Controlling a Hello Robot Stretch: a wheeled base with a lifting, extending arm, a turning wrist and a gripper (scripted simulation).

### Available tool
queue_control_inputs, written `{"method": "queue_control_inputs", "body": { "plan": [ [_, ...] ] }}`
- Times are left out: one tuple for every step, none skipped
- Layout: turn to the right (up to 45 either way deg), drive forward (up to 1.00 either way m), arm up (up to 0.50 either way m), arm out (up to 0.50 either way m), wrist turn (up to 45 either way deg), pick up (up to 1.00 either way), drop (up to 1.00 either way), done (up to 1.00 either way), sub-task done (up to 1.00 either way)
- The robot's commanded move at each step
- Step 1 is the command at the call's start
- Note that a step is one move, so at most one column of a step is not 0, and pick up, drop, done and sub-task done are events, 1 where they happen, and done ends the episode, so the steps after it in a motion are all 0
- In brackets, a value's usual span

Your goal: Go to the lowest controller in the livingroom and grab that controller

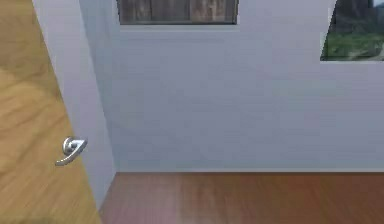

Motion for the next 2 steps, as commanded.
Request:
{"method": "queue_control_inputs", "body": {
  "plan": [
    [30.0,0.0,0.0,0.0,0.0,0.0,0.0,0.0,0.0],
    [0.0,1.0,0.0,0.0,0.0,0.0,0.0,0.0,0.0]
  ]
}}
